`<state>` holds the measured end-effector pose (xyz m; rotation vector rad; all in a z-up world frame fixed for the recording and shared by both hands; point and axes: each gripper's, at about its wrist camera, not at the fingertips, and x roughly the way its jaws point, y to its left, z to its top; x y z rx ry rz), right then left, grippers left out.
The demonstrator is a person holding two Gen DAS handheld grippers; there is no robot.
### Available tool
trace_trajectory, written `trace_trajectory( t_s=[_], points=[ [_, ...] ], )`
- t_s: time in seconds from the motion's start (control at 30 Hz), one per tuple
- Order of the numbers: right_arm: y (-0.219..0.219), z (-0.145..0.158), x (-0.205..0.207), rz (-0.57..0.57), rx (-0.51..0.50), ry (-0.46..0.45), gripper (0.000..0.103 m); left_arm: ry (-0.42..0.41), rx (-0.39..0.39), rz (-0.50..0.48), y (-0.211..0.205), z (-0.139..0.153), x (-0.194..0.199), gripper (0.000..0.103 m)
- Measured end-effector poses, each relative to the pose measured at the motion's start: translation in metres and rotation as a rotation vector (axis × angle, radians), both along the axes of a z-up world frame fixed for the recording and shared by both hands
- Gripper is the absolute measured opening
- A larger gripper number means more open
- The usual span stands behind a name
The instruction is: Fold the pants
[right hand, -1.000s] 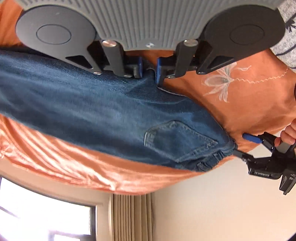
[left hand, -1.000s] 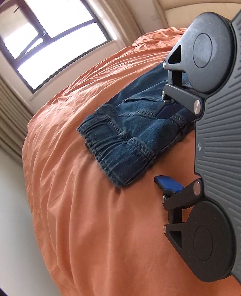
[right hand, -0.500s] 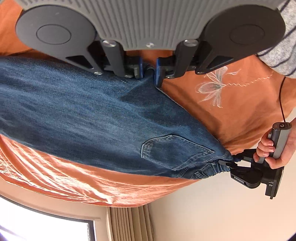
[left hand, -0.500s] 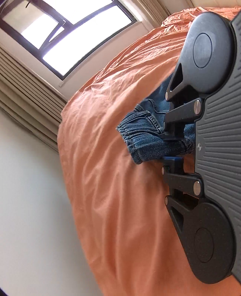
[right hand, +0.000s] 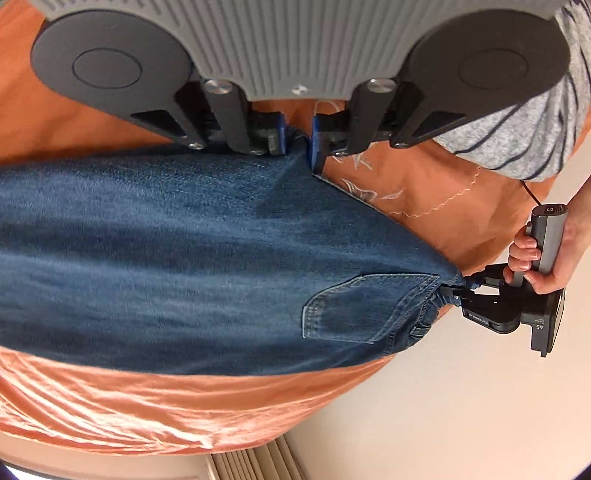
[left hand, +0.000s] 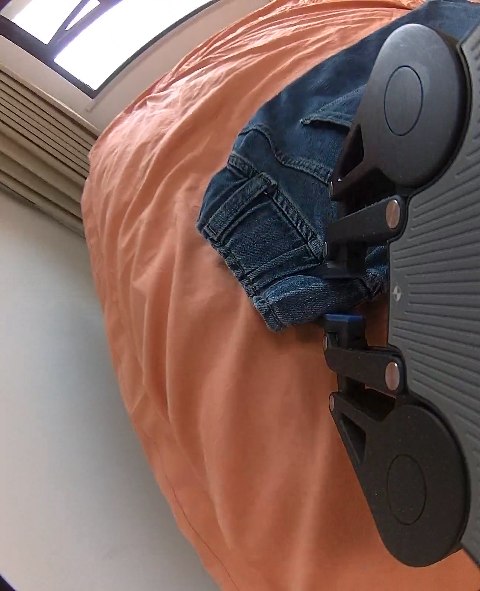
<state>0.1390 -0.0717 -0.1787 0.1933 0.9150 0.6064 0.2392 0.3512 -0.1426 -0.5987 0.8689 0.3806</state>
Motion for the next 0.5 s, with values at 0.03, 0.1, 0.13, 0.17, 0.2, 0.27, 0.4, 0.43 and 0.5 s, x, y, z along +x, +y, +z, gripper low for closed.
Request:
trace_trajectory(
  t_s=[0.03, 0.1, 0.13, 0.17, 0.2, 0.27, 0.4, 0.43, 0.5],
  points=[
    [-0.001, -0.001, 0.000, -0.011, 0.007, 0.008, 0.009, 0.009, 0.004, 0.000, 0.001, -0.001, 0.004, 0.025],
    [-0.005, 0.004, -0.001, -0.030, 0.011, 0.005, 0.012, 0.032, 0.022, -0.026, 0.001, 0.006, 0.005, 0.037],
    [-0.008, 0.007, -0.003, -0.039, 0.008, 0.001, 0.019, 0.036, 0.039, -0.045, 0.002, 0.012, 0.003, 0.041],
    [-0.012, 0.010, -0.004, -0.047, 0.003, -0.003, 0.028, 0.036, 0.067, -0.058, 0.002, 0.018, 0.001, 0.053],
    [-0.020, 0.013, -0.009, -0.059, -0.003, -0.012, 0.032, 0.033, 0.095, -0.070, 0.002, 0.024, -0.001, 0.061],
    [-0.034, 0.017, -0.012, -0.080, -0.018, -0.016, 0.040, 0.017, 0.155, -0.101, -0.002, 0.040, -0.006, 0.065],
    [-0.079, 0.023, -0.015, -0.174, -0.043, -0.013, 0.041, -0.029, 0.246, -0.166, -0.021, 0.071, -0.012, 0.066],
    [-0.094, 0.026, -0.016, -0.203, -0.046, -0.015, 0.041, -0.042, 0.246, -0.189, -0.029, 0.077, -0.013, 0.066],
    [-0.127, 0.031, -0.016, -0.271, -0.048, -0.012, 0.041, -0.069, 0.238, -0.248, -0.048, 0.089, -0.010, 0.066]
  ],
)
